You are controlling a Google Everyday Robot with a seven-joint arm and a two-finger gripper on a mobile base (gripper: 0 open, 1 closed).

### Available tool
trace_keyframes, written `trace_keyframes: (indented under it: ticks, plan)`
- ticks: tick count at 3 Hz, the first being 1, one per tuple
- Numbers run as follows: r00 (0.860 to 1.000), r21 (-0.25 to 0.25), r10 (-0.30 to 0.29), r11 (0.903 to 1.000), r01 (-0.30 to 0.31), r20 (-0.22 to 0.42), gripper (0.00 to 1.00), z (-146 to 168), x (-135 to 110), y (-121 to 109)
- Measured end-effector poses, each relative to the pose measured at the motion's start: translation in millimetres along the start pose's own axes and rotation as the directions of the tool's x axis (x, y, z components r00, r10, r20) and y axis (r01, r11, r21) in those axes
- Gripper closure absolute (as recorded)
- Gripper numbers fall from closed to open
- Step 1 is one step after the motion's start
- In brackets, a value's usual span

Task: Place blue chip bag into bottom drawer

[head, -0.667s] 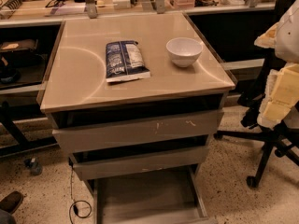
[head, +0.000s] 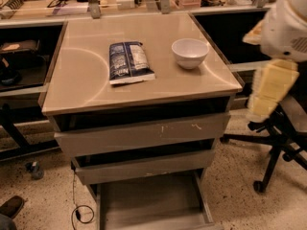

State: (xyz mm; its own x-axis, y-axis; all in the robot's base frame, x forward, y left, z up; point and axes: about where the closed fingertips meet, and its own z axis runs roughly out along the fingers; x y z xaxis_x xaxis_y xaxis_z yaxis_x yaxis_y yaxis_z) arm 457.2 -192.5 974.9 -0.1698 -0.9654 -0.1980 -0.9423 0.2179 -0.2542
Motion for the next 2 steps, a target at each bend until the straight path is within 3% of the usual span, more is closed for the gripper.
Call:
trace_keyframes:
  ticks: [2]
  plan:
    - [0.987,-0.025,-0.158,0.9870,0.159,0.017,0.00,48.7,-97.8,-52.0]
